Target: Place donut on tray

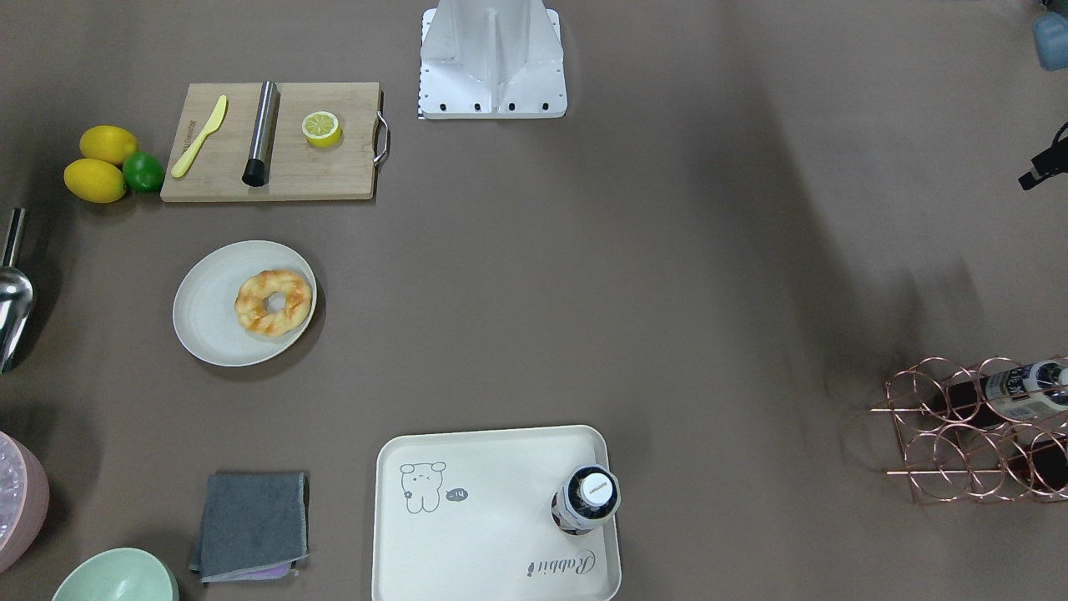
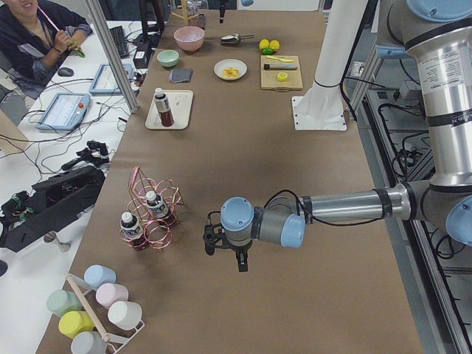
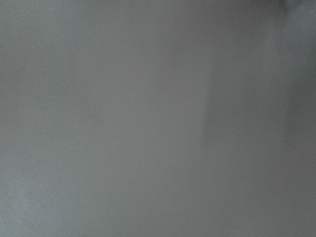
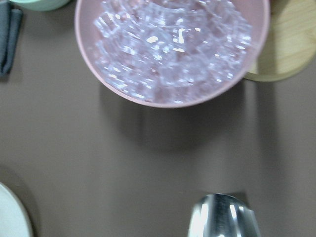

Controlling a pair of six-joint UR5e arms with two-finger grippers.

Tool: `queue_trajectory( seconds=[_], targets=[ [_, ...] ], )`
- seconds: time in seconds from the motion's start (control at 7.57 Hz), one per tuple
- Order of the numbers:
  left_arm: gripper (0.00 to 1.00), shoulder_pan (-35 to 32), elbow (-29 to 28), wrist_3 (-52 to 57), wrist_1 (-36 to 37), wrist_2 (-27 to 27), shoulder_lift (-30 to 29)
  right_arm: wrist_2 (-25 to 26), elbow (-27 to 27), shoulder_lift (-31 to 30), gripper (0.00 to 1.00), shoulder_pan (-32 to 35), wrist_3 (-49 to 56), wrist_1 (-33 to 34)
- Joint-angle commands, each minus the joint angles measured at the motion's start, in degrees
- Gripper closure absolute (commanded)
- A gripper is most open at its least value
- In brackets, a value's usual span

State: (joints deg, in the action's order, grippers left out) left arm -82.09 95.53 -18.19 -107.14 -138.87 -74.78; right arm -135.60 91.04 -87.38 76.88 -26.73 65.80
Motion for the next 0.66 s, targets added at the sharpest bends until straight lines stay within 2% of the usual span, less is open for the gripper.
queue_trajectory(
  seconds=[0.0,0.26,0.53],
  targets=[
    [0.02,0.0,0.0,0.0,-0.1,0.0,0.0,1.1,1.2,8.3,0.00,-9.6,-15.7,2.5],
    [0.02,-0.3,0.1,0.0,-0.1,0.0,0.0,9.0,5.3,9.4,0.00,-18.8,-27.0,2.3],
    [0.02,-0.4,0.4,-0.1,-0.1,0.0,0.0,10.8,5.7,8.3,0.00,-22.1,-27.6,1.8]
  ],
)
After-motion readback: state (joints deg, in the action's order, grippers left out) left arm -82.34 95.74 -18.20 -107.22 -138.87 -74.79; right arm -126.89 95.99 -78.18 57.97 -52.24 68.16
